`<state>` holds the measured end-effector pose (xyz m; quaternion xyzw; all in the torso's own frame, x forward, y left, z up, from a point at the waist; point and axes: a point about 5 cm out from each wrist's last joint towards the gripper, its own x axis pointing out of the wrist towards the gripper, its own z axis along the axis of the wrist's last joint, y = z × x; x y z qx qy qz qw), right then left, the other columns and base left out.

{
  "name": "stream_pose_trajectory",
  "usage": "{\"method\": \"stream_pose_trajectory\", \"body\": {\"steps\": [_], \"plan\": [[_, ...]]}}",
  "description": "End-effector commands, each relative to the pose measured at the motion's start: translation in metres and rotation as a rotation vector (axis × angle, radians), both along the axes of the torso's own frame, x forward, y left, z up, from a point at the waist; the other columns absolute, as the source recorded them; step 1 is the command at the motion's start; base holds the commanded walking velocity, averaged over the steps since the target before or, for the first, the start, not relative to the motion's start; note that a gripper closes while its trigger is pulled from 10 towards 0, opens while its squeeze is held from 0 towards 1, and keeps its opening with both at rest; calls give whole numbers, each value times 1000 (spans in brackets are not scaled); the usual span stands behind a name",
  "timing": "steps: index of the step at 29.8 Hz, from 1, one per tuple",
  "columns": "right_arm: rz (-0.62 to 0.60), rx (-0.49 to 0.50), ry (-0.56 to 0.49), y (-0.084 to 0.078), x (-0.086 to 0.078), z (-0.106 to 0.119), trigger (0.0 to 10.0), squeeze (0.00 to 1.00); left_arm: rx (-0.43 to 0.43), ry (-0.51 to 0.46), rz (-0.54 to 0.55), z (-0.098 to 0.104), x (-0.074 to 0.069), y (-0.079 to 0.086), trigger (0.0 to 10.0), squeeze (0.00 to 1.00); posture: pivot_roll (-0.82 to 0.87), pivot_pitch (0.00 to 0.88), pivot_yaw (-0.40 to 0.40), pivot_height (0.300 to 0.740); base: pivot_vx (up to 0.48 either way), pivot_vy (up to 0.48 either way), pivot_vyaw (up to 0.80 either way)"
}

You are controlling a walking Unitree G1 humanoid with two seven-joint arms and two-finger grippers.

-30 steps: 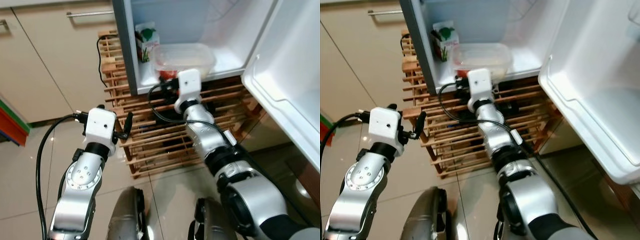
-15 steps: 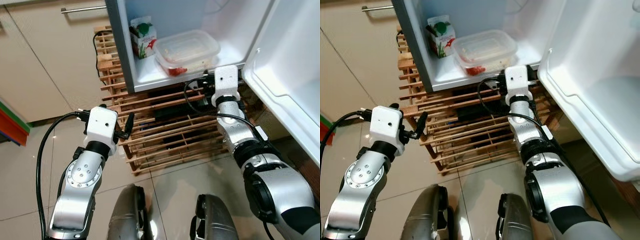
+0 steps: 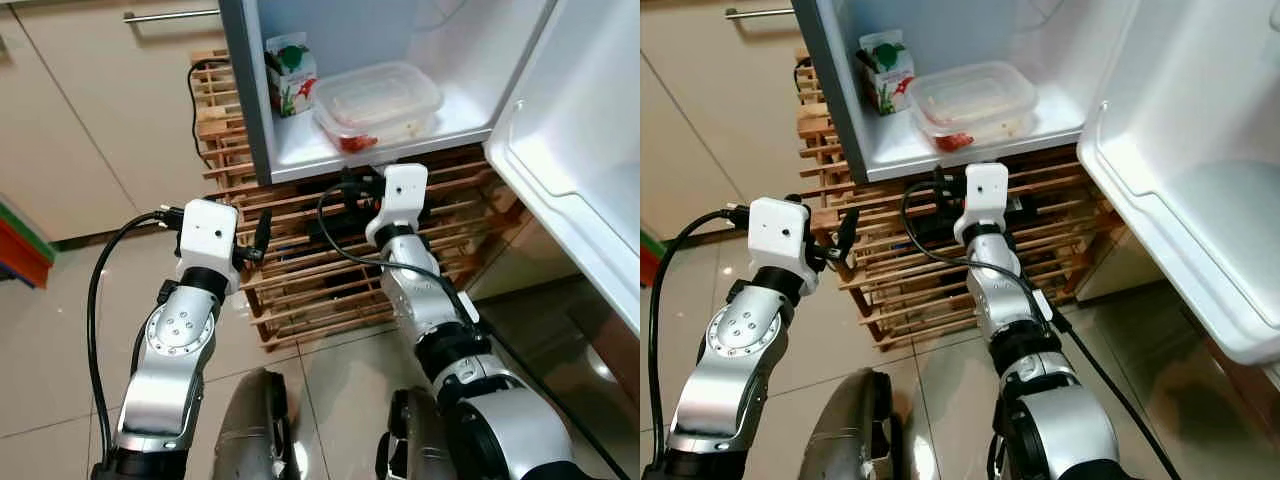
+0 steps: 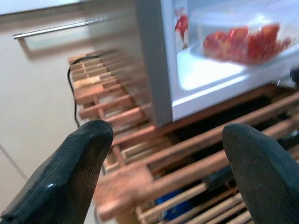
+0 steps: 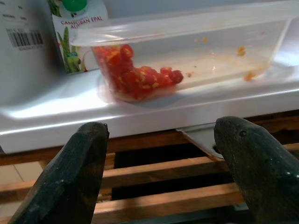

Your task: Restocking fridge

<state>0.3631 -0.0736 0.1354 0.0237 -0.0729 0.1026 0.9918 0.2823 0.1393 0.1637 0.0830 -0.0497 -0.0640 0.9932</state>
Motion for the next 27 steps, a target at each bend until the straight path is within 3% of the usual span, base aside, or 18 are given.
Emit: {"method": "stream_pose_trajectory", "body": {"steps": [1, 15, 27], "plan": [[9, 14, -30, -1, 2, 9, 10000, 0, -7, -11, -5, 0, 1, -4, 10000, 0, 99, 107, -3, 641, 300, 0, 0], [57, 12, -47, 16, 10, 27, 10000, 0, -11, -48, 17, 3, 4, -2, 10000, 0, 124, 105, -14, 641, 421, 0, 0], [109, 24, -34, 29, 10, 29, 10000, 0, -27, -48, 10, 2, 2, -3, 10000, 0, 131, 118, -12, 641, 0, 0, 0]]}}
